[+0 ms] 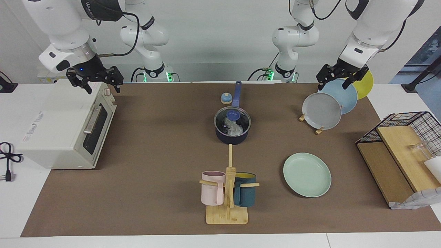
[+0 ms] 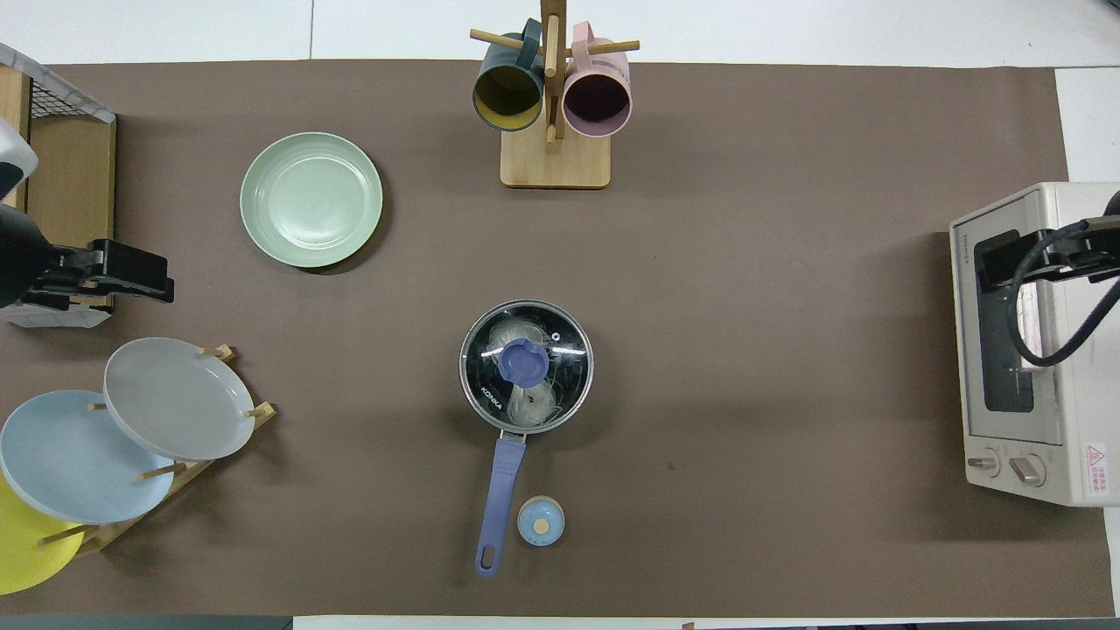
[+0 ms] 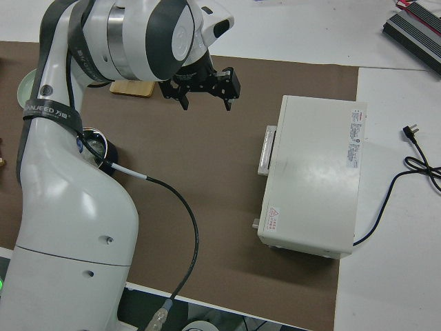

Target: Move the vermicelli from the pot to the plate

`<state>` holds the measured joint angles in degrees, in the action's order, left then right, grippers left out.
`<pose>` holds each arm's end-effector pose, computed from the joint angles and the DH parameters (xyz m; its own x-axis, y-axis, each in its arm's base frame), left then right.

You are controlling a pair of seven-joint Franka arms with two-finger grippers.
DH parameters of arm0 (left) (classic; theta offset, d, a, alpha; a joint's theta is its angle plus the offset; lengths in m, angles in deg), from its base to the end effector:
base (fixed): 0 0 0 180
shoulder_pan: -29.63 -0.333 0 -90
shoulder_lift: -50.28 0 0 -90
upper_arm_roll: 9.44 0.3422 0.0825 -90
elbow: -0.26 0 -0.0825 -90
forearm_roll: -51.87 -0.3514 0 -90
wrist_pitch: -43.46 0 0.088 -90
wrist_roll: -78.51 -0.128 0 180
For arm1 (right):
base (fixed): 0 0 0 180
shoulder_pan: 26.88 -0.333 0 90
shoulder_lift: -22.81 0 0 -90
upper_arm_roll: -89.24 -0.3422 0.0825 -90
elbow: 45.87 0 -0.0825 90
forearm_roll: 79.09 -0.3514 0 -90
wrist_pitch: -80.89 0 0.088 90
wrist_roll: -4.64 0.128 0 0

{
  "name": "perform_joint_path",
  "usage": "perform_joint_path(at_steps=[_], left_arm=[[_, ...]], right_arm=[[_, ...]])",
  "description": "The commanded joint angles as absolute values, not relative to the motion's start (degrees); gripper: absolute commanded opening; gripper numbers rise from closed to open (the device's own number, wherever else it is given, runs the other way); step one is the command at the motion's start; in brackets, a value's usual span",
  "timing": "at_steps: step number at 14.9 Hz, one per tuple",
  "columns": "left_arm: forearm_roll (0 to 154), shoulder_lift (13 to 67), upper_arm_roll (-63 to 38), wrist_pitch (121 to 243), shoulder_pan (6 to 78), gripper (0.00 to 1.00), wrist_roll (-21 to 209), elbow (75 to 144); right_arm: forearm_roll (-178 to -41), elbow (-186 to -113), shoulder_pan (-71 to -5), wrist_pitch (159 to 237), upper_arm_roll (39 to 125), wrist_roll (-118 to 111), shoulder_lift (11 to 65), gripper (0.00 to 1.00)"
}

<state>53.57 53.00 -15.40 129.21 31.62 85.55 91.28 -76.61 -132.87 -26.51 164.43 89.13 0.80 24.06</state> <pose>0.4917 -0.0742 0.6397 0.9987 -0.0176 -0.0474 -0.0167 -0.9997 0.0191 0.5158 -0.0083 0.6318 0.9947 0.0575 -0.0847 0.0609 -0.9974 0.0376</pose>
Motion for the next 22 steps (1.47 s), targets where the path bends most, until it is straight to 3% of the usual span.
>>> perform_joint_path(at_steps=[1, 14, 19, 22], left_arm=[[54.33, 54.05, -15.68, 128.89, 30.86, 1.00, 85.10, 91.93], [54.33, 54.05, -15.77, 128.89, 30.86, 1.00, 85.10, 91.93], [54.33, 54.05, -15.68, 128.89, 30.86, 1.00, 85.10, 91.93], [54.33, 54.05, -15.68, 128.89, 30.86, 1.00, 85.10, 91.93]], right_arm=[[-76.89, -132.71, -25.82, 165.00, 88.63, -0.46, 23.86, 1.00], [-76.98, -134.11, -26.17, 163.08, 88.54, 1.30, 22.90, 1.00], [-80.84, -134.20, -29.07, 164.12, 88.36, 2.53, 22.80, 1.00], [-80.85, -133.16, -35.55, 165.43, 88.10, 11.19, 24.73, 1.00]])
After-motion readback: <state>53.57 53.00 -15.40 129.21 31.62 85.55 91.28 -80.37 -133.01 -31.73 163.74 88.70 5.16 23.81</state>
